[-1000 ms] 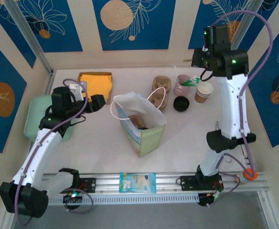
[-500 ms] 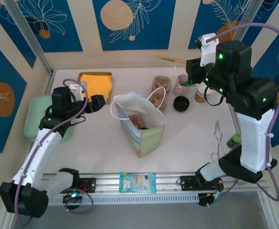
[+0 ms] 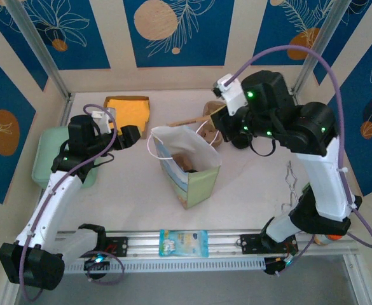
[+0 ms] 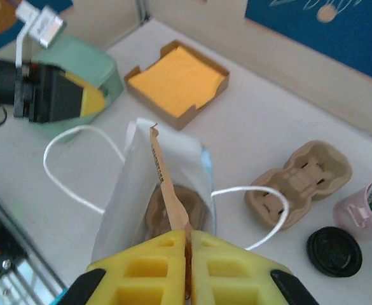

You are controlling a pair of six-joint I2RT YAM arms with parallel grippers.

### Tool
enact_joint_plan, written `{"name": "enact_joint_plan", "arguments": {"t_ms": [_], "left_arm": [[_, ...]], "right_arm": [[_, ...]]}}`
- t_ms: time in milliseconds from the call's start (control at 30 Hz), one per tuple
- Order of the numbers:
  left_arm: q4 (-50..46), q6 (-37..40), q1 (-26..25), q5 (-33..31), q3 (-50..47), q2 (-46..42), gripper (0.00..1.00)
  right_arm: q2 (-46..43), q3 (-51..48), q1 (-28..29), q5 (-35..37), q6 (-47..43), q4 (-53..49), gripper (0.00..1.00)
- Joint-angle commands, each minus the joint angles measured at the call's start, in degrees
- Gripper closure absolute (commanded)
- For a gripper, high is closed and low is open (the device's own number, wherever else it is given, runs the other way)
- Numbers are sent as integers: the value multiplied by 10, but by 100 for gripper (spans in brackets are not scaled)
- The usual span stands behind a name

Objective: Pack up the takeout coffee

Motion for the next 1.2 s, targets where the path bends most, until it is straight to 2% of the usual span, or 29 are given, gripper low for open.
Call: {"name": "enact_joint_plan", "arguments": {"t_ms": [0,200,600,1167], "left_arm": [[4,9,6,-3,10,-3,24],[7,13,5,-5,3,-2,25],[12,13,6,-3,-15,-9,25],[22,11,5,2,-38,-17,25]], "right_arm": [[9,-17,18,7,-5,-35,91],[36,-44,27,24,-1,-46,91],[146,-30,28,51,-10,-51,93],[283,31,29,29,-15,-51,94]]}}
